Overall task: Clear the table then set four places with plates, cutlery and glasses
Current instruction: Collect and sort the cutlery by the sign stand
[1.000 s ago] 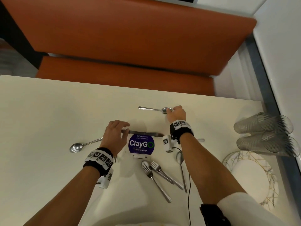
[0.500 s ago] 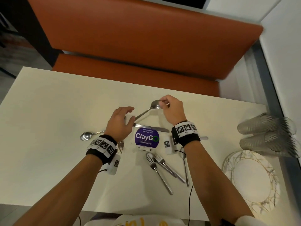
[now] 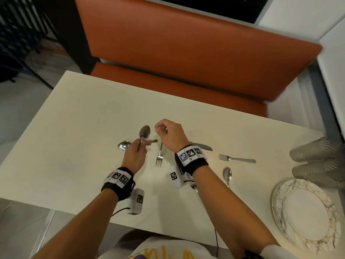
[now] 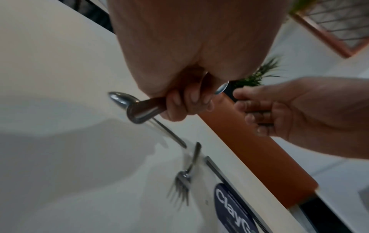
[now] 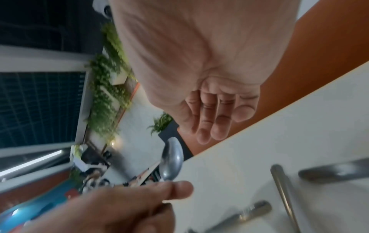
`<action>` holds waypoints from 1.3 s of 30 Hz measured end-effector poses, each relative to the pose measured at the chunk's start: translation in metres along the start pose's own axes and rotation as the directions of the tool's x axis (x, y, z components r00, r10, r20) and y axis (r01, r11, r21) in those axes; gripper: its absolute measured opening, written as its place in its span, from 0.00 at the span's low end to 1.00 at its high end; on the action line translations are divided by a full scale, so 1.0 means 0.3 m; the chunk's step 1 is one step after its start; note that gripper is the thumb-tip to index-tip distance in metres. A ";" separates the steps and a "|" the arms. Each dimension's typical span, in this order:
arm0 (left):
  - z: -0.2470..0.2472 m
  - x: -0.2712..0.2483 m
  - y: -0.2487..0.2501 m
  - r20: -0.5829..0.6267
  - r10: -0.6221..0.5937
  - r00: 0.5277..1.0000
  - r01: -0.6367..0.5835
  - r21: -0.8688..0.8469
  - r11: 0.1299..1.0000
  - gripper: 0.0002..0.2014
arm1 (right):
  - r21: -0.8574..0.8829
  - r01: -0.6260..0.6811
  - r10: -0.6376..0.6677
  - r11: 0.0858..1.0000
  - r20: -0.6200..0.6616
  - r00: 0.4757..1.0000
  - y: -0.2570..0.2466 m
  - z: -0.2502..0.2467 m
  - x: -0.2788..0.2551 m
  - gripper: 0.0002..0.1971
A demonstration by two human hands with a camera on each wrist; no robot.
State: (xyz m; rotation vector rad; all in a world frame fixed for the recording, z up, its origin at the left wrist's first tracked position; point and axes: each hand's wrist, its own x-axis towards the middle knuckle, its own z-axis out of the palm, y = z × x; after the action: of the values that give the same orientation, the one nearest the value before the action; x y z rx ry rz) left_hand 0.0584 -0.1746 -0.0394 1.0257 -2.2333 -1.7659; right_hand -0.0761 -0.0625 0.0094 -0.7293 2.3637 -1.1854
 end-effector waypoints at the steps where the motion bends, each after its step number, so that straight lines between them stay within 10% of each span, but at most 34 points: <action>1: -0.029 -0.002 -0.027 -0.027 -0.053 0.998 0.052 -0.033 0.998 0.15 | -0.028 -0.003 0.004 1.000 0.036 0.999 0.004 0.034 0.005 0.05; 9: -0.234 -0.040 -0.189 -0.131 -0.280 0.951 0.249 -0.212 0.945 0.15 | -0.356 0.086 0.009 0.930 0.257 0.966 0.037 0.318 0.071 0.09; 20: -0.301 -0.059 -0.216 -0.204 -0.299 0.932 0.259 -0.202 0.944 0.16 | -0.546 0.206 -0.037 0.812 0.303 0.952 0.084 0.436 0.102 0.05; 26: -0.233 -0.013 -0.168 -0.167 -0.292 0.942 0.232 -0.307 0.923 0.15 | -0.042 -0.069 0.069 0.997 -0.010 0.998 -0.018 0.328 0.082 0.04; 29: -0.186 -0.003 -0.121 -0.087 -0.277 0.957 0.232 -0.346 0.909 0.15 | 0.304 -0.260 0.250 0.917 0.072 0.966 -0.057 0.300 0.033 0.02; 39: -0.059 -0.031 -0.028 -0.029 -0.193 0.981 0.182 -0.220 0.958 0.15 | 0.311 -0.330 0.353 0.892 -0.022 0.935 -0.043 0.194 0.023 0.10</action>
State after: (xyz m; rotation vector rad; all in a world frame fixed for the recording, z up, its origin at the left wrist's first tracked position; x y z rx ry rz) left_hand 0.0775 -0.1846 -0.0383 1.2525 -1.9156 -1.9816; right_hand -0.0455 -0.1089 -0.0136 -0.1560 2.1775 -1.3881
